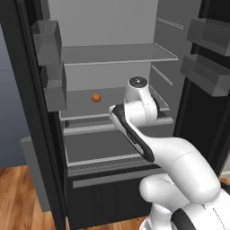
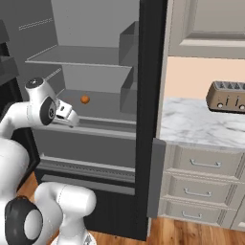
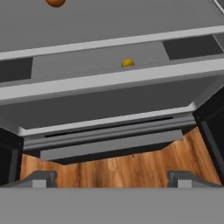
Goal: Fully open the fridge drawer.
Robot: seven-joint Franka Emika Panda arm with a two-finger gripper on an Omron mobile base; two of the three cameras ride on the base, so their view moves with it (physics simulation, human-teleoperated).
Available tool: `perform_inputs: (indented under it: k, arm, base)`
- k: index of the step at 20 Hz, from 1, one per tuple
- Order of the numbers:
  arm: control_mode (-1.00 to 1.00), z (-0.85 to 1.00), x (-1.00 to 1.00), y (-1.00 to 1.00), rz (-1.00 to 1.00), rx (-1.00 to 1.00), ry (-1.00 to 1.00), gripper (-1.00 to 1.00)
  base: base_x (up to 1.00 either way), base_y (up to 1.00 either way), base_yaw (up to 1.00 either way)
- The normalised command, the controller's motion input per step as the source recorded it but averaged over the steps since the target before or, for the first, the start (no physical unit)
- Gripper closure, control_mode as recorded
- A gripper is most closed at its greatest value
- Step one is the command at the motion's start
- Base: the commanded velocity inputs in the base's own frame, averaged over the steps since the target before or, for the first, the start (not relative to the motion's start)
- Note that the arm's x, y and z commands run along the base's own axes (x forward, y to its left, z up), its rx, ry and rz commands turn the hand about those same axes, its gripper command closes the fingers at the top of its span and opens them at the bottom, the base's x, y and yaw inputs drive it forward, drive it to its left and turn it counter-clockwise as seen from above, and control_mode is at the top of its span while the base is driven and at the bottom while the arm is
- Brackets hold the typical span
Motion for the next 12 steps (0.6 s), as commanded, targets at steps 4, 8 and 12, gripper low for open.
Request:
perform_inputs:
  k: [4, 8, 12]
  arm:
    - [-1.0, -0.34, 0.48, -0.08, 0.0, 0.05, 0.03, -1.0]
    - [-1.0, -0.32, 0.53, -0.03, 0.0, 0.05, 0.01, -1.0]
    - [-1.0, -0.26, 0.53, 0.0, 0.0, 0.02, 0.0, -1.0]
  base:
    - [0.0, 0.0, 0.0]
    - [0.0, 0.0, 0.0]
    - [0.0, 0.0, 0.0]
